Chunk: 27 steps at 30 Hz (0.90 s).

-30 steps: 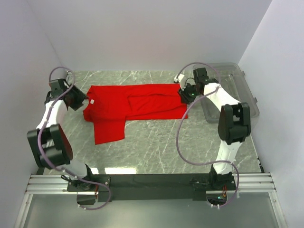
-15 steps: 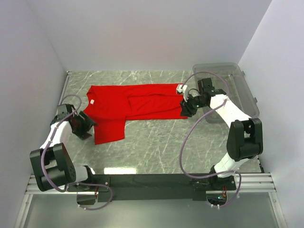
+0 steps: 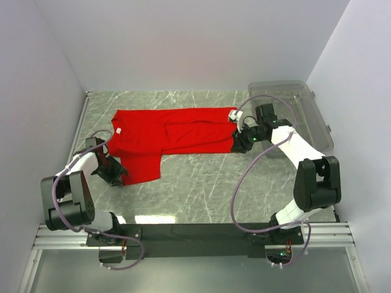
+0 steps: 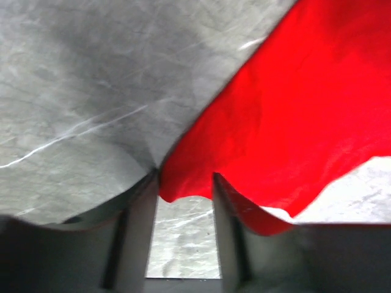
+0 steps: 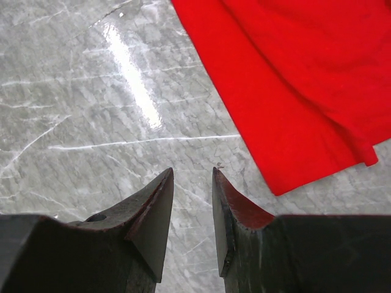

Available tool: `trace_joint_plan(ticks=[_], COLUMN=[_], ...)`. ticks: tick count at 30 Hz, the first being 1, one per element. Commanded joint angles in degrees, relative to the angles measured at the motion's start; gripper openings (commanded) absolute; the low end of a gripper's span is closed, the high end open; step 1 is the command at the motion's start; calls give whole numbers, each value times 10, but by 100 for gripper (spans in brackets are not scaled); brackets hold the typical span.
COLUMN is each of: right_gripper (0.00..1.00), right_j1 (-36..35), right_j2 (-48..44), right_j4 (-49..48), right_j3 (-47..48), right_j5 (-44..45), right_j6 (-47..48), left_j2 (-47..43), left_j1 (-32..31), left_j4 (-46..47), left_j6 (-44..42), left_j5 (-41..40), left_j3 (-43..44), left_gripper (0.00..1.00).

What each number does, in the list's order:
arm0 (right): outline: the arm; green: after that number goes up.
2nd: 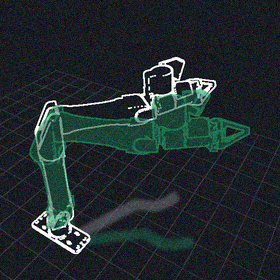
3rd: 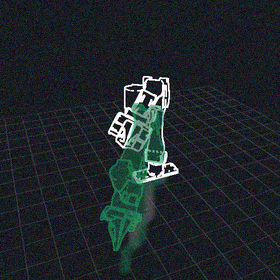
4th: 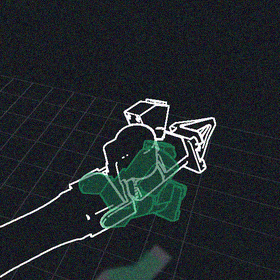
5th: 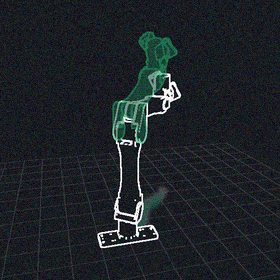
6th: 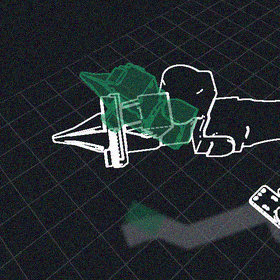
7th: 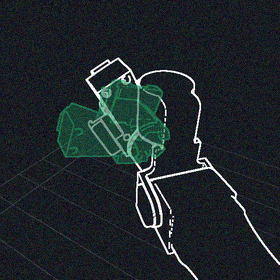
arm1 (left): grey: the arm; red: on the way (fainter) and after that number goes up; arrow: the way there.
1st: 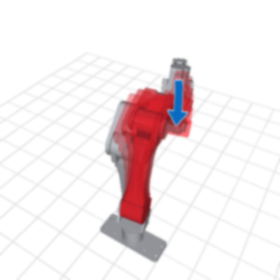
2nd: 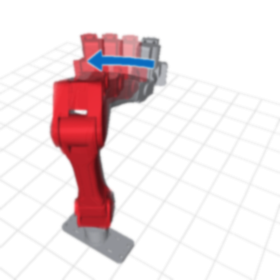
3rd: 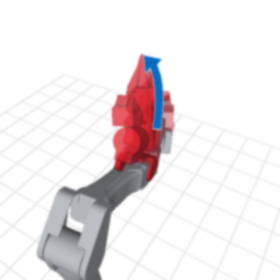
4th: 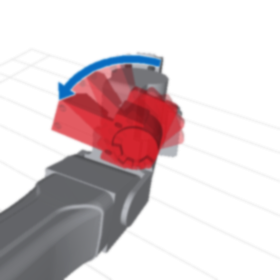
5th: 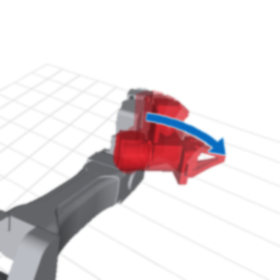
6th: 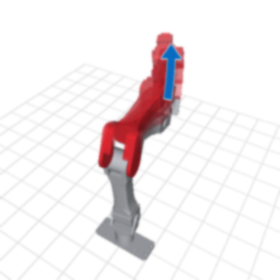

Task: Fold and stack the t-shirts
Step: Fold the tshirt

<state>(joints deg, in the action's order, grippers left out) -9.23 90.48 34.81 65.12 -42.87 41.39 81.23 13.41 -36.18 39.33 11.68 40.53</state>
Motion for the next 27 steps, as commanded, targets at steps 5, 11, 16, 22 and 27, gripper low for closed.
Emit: trace_joint_plan(ticks=[5,11,16,22,27], right_gripper=[39,39,39,39,39], right_j1=[-3,-3,-2,-1,1], right_j2=[-27,-43,-62,-78,-87], right_j4=[-26,-22,-26,-33,-40], right_j3=[-6,-10,-19,-36,-49], right_j5=[-12,-10,-8,2,4], right_j6=[-13,-13,-17,-17,-18], left_j2=[2,-27,30,155,237], left_j1=[-13,-11,-7,-6,-1], left_j4=[1,41,93,136,167], left_j6=[-3,0,64,119,155], left_j5=[-17,75,181,254,285], left_j3=[9,73,167,278,328], left_gripper=[11,1,1,1,1])
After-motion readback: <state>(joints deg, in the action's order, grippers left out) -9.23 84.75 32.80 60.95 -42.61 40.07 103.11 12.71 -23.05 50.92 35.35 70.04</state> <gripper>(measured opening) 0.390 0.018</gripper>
